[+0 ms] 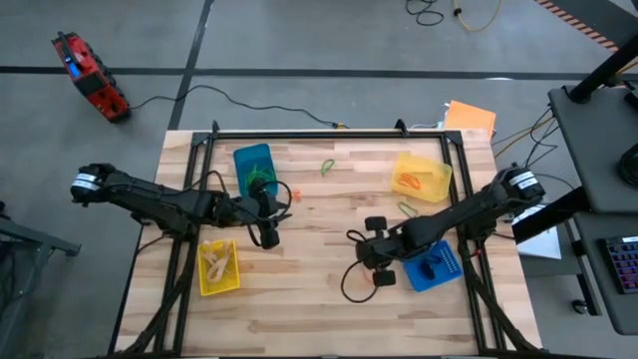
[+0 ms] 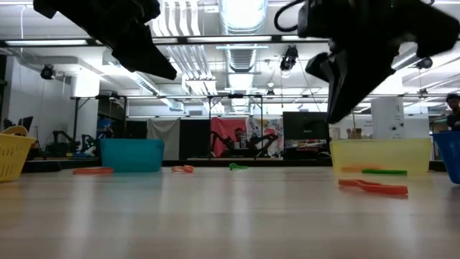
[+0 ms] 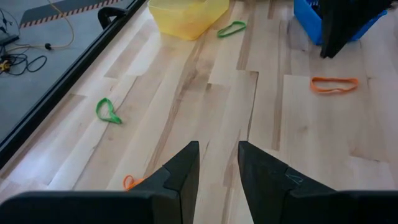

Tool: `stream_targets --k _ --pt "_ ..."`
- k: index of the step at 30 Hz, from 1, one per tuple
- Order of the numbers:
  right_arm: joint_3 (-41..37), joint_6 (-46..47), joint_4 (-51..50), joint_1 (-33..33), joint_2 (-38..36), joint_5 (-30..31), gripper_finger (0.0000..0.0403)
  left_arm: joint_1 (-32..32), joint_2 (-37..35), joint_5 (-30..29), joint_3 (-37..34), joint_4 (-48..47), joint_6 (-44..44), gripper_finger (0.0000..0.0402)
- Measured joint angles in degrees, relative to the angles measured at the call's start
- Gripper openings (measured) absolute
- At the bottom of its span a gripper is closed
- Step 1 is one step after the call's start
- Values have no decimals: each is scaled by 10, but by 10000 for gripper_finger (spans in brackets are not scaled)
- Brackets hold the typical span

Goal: Sort rubber bands into baskets
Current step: Put the orange rubber band into the light yellow bin

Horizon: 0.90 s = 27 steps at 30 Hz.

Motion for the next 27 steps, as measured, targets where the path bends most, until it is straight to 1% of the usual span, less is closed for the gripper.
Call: stream_targets --k 2,5,7,11,13,15,18,21,24,27 --pt "0 -40 0 1 21 -2 24 0 0 0 0 0 0 96" --pt "-1 -98 8 5 53 -26 57 0 0 0 0 0 0 96" --pt "-1 -118 22 7 73 -36 85 0 0 0 0 0 0 96" --pt "-1 -164 52 8 98 -38 139 0 0 0 0 0 0 96" --pt "-1 -181 59 7 107 -37 156 0 1 0 0 -1 0 96" --pt "0 -192 61 6 117 -37 165 0 3 0 0 -2 0 96" --pt "2 -199 62 5 133 -42 163 0 12 0 0 -2 0 96" --pt "2 -210 62 4 146 -49 142 0 27 0 0 -2 0 96" --pt "2 -218 64 3 148 -53 107 0 44 0 0 1 0 96" --pt "1 -220 67 0 149 -60 57 0 59 0 0 8 0 96"
